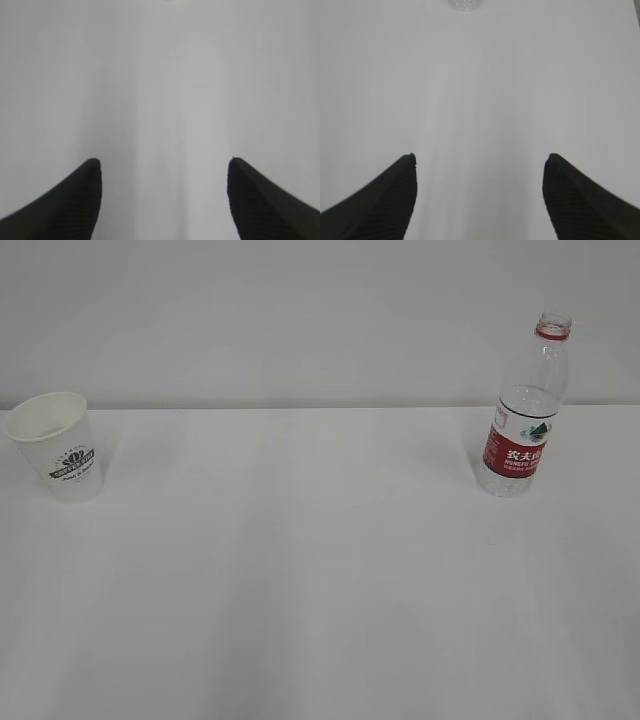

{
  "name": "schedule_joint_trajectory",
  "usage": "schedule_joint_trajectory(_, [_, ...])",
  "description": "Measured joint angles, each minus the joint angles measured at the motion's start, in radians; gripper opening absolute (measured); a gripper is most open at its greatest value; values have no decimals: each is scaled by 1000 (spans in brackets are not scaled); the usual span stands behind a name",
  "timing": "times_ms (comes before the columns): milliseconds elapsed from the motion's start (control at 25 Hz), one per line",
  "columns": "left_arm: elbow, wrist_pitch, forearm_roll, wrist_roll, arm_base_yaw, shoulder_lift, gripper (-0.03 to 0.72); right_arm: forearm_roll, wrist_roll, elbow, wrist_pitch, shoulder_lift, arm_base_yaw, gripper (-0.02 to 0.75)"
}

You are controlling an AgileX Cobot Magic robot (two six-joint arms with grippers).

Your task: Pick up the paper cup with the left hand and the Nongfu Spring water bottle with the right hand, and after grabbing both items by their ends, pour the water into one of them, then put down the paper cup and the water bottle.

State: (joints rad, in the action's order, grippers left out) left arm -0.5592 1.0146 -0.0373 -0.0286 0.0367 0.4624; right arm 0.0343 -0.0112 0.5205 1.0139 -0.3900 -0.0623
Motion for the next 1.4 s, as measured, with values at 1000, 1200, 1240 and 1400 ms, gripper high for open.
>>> schedule_joint_trajectory(1000, [37, 66, 2, 0, -55, -12, 517, -10, 37, -25, 107, 21, 0, 587])
schedule_joint_trajectory(1200, [37, 68, 2, -1, -56, -91, 516, -10, 37, -25, 108, 113, 0, 587])
schedule_joint_trajectory(1240, [37, 69, 2, -1, -56, -115, 516, -10, 37, -25, 109, 128, 0, 587])
schedule_joint_trajectory(1400, [37, 73, 2, -1, -56, -200, 516, -10, 37, -25, 114, 168, 0, 587])
